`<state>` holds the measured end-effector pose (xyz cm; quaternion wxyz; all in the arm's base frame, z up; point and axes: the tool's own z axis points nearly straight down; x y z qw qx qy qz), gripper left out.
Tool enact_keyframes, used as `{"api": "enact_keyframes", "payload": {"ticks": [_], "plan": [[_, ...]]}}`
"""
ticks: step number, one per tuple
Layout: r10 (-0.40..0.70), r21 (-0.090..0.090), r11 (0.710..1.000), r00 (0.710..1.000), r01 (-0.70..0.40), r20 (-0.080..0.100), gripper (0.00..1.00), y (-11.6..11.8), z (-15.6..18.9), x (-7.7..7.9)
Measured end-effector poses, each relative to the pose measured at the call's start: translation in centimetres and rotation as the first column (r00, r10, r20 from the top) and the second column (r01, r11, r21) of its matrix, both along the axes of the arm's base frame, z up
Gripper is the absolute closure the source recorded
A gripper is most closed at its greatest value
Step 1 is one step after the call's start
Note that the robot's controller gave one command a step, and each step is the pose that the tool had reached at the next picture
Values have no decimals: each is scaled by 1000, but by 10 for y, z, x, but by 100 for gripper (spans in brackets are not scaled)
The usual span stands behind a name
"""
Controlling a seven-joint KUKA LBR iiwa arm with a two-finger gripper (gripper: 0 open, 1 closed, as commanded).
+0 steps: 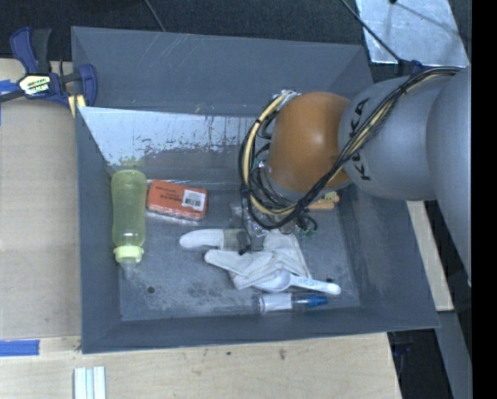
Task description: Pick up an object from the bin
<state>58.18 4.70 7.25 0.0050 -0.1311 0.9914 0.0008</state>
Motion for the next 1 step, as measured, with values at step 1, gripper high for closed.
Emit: {"api": "enact_keyframes", "payload": {"ticks": [1], "plan": [[53, -5, 999, 999, -53, 2, 100, -49, 180, 5]]}}
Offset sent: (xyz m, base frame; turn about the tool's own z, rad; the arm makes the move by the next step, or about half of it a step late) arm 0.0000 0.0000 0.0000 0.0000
